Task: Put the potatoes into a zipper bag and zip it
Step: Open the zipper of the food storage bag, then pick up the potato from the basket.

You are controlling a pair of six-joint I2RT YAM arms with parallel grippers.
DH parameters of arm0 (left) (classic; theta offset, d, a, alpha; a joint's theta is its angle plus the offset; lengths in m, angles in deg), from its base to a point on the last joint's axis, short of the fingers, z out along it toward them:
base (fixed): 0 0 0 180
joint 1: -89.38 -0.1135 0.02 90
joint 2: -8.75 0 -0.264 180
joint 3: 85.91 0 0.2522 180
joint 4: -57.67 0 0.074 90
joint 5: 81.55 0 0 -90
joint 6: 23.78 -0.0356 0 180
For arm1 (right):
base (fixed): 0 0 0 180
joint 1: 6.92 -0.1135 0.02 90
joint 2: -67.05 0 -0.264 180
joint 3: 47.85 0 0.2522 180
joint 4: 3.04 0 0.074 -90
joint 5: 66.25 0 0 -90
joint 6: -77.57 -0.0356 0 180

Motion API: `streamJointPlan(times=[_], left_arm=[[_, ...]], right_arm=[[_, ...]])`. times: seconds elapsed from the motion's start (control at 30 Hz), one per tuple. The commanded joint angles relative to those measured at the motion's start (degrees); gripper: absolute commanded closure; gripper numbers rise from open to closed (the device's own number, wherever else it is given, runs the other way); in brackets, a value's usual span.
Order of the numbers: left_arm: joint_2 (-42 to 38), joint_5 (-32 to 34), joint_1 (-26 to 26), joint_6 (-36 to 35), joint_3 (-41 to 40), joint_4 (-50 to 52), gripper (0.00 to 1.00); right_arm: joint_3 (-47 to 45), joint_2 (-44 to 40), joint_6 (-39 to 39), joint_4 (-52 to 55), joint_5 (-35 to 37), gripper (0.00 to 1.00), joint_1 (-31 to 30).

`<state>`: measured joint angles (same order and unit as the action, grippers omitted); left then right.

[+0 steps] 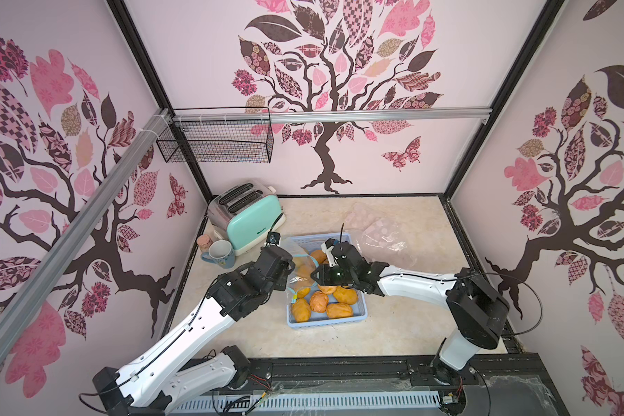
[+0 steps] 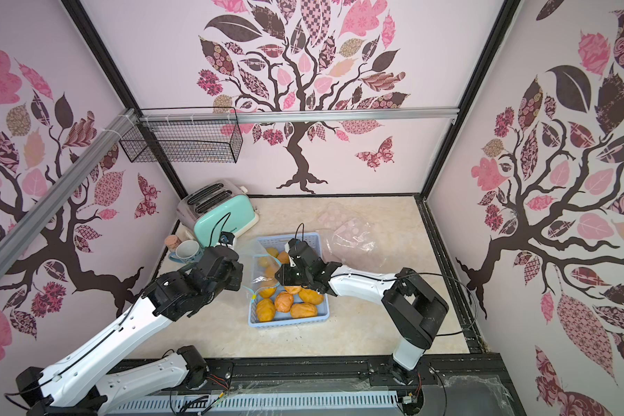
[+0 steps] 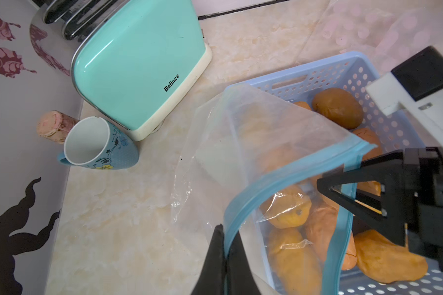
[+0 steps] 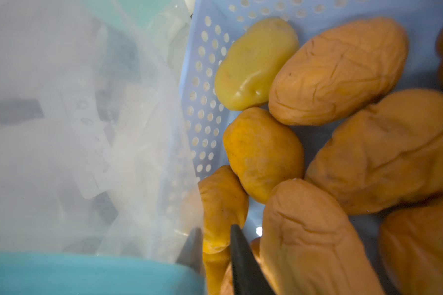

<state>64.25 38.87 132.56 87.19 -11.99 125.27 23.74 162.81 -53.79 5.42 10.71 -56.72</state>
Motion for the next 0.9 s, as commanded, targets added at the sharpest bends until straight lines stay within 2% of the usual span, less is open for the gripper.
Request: streamJointPlan(times=[0.0, 0.07, 0.17, 0.33, 0.43, 0.6, 0.87], left_arm=[[-1.03, 0.95, 0.24, -1.66, -2.46, -1.98, 1.0], [-0.31, 0.62, 0.32, -2.02, -2.68, -1.92, 1.0], [1.63, 0.24, 0.33, -2.33, -2.27, -1.23, 1.0], [2.29, 0.17, 0.33, -2.6, -2.28, -0.93, 1.0], [1.76, -0.71, 0.33, -3.4, -2.68, -1.45, 1.0], [2.18, -1.06, 0.33, -4.01, -3.3, -1.84, 1.0], [2.73, -0.88, 0.44, -3.91, -3.37, -1.56, 1.0]], right_arm=[[0.83, -5.83, 4.7, 0.35, -3.36, 0.5, -0.51], [1.45, -8.79, 8.76, 2.9, -3.81, 0.42, -0.47], [1.27, -13.06, 16.99, 8.05, -2.23, 0.34, -0.41], [0.61, -15.08, 24.34, 19.81, 8.79, 0.26, -0.43], [0.95, -12.32, 25.87, 23.06, 12.02, 0.24, -0.38], [5.95, -4.98, 26.05, 28.0, 12.81, 0.22, -0.44], [9.82, 3.34, 26.71, 27.91, 12.75, 0.21, -0.39]])
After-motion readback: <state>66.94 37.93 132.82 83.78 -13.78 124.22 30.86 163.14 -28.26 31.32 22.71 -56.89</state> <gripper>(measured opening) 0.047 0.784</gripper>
